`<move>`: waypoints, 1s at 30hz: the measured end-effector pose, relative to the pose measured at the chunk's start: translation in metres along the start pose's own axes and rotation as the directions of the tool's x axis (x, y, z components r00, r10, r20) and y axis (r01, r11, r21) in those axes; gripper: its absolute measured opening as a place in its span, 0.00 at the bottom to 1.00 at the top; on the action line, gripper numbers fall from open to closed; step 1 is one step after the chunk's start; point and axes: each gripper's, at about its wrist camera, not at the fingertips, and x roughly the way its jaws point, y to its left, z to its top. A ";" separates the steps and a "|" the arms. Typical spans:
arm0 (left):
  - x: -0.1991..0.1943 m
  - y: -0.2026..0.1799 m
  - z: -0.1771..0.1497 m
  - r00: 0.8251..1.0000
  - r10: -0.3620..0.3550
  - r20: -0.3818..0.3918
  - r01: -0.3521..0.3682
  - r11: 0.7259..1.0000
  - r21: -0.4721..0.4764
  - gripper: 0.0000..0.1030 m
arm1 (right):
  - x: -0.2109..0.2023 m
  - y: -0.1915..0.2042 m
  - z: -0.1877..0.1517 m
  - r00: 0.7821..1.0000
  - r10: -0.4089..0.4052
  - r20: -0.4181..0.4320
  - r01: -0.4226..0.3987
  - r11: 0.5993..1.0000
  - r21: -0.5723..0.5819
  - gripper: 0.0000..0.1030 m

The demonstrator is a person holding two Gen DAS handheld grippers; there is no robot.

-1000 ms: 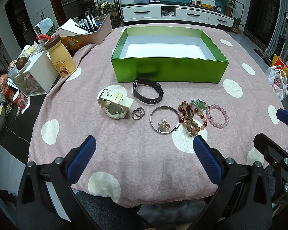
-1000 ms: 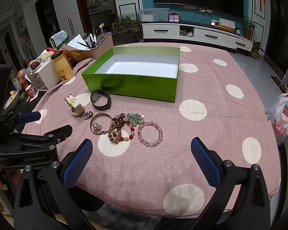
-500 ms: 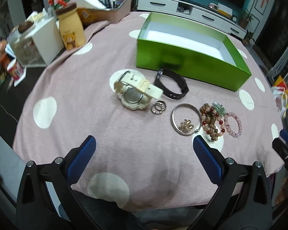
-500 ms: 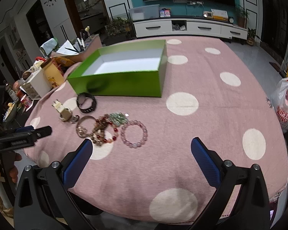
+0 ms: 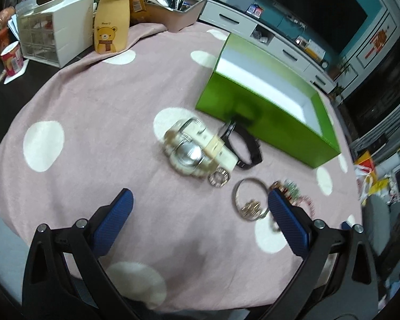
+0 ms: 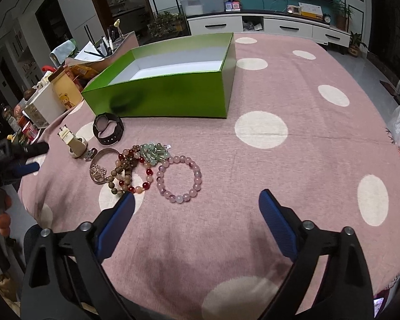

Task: Organize jewelry
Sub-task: 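Grasp the cream watch with the left gripper while the right gripper grasps the pink bead bracelet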

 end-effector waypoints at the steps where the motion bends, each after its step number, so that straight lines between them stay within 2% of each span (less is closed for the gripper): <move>1: 0.002 -0.001 0.004 1.000 -0.009 0.003 0.009 1.000 -0.007 0.98 | 0.003 0.000 0.001 1.000 0.001 -0.003 -0.001 1.000 -0.004 0.83; 5: 0.008 -0.005 0.017 0.999 -0.035 0.015 0.036 0.999 -0.034 0.96 | 0.013 0.001 0.003 1.000 0.000 -0.010 -0.001 1.000 -0.023 0.73; 11: 0.028 -0.002 0.030 0.998 -0.065 -0.019 0.063 0.994 -0.092 0.80 | 0.032 0.006 0.010 0.999 -0.020 -0.031 0.018 0.997 -0.076 0.52; 14: 0.036 0.004 0.037 0.996 -0.079 -0.033 0.074 0.988 -0.133 0.70 | 0.041 0.011 0.011 0.998 -0.042 -0.044 0.037 0.992 -0.117 0.42; 16: 0.039 0.007 0.041 0.995 -0.090 -0.035 0.083 0.985 -0.153 0.57 | 0.047 0.014 0.011 0.997 -0.051 -0.052 0.044 0.989 -0.139 0.36; 19: 0.045 0.011 0.046 0.994 -0.099 -0.042 0.091 0.980 -0.176 0.45 | 0.053 0.018 0.012 0.996 -0.075 -0.049 0.065 0.983 -0.172 0.27; 23: 0.051 0.011 0.048 0.992 -0.113 -0.053 0.101 0.978 -0.184 0.29 | 0.055 0.019 0.014 0.995 -0.087 -0.046 0.077 0.979 -0.190 0.18; 25: 0.053 0.010 0.049 0.990 -0.126 -0.055 0.114 0.975 -0.189 0.21 | 0.056 0.018 0.015 0.995 -0.088 -0.044 0.078 0.977 -0.197 0.09; 30: 0.056 0.003 0.048 0.987 -0.149 -0.063 0.136 0.976 -0.169 0.17 | 0.054 0.019 0.014 0.995 -0.099 -0.032 0.090 0.973 -0.214 0.07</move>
